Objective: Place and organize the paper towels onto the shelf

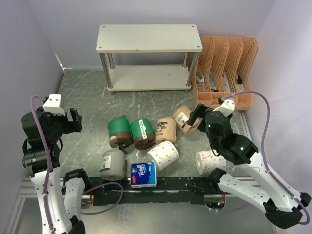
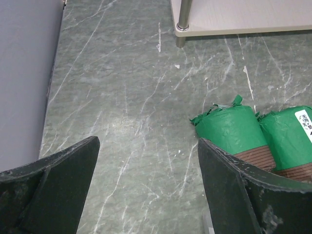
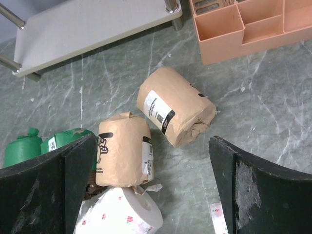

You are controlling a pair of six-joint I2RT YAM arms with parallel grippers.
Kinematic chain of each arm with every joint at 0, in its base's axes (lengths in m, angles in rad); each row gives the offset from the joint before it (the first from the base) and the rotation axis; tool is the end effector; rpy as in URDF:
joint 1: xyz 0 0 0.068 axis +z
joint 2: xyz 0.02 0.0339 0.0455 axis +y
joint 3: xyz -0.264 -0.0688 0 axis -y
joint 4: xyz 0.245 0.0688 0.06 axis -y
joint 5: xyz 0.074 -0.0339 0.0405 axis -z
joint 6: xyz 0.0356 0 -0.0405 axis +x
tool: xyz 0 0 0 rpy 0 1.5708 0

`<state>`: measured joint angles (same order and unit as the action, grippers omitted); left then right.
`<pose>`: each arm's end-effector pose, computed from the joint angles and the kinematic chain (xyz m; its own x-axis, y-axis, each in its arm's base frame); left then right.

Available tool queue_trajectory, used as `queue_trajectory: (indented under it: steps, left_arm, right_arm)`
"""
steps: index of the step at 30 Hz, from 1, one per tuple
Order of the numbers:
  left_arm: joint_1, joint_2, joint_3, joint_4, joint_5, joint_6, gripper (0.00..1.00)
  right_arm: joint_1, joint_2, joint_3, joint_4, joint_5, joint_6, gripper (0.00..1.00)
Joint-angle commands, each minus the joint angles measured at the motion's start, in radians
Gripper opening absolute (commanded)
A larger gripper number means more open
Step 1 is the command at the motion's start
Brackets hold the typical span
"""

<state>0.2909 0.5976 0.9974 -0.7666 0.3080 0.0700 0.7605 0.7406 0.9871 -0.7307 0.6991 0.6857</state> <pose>0.1035 0.0197 0.3740 -0.3429 -0.0331 -0.9388 0.0218 0.9988 -0.0432 0.1156 0.0783 0.3625 -0.3338 0.3514 -0.8747 0.1246 0.9362 0.3286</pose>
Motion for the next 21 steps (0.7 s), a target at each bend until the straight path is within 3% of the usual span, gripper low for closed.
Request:
queue_trajectory:
  steps: [1, 6, 10, 13, 18, 21]
  left_arm:
    - [0.012, -0.002, -0.003, 0.029, 0.021, -0.003, 0.94]
    - [0.012, 0.007, -0.003, 0.029, 0.024, -0.003, 0.93]
    - [0.012, 0.013, -0.003, 0.030, 0.024, -0.003, 0.93]
    - [0.013, 0.003, -0.003, 0.029, 0.026, -0.003, 0.94]
    - [0.014, -0.005, -0.003, 0.029, 0.017, -0.005, 0.94]
    - [0.015, -0.023, -0.003, 0.028, 0.022, -0.003, 0.94]
  right_arm:
    - [0.001, 0.044, 0.009, -0.012, -0.011, -0.022, 1.00]
    - [0.002, 0.135, -0.048, 0.135, -0.326, -0.241, 1.00]
    - [0.003, 0.263, -0.009, 0.148, -0.368, -0.278, 1.00]
    - [0.016, 0.286, -0.047, 0.247, -0.482, -0.365, 1.00]
    - [0.106, 0.327, -0.090, 0.403, -0.607, -0.476, 1.00]
    - [0.209, 0.428, -0.072, 0.439, -0.562, -0.515, 1.00]
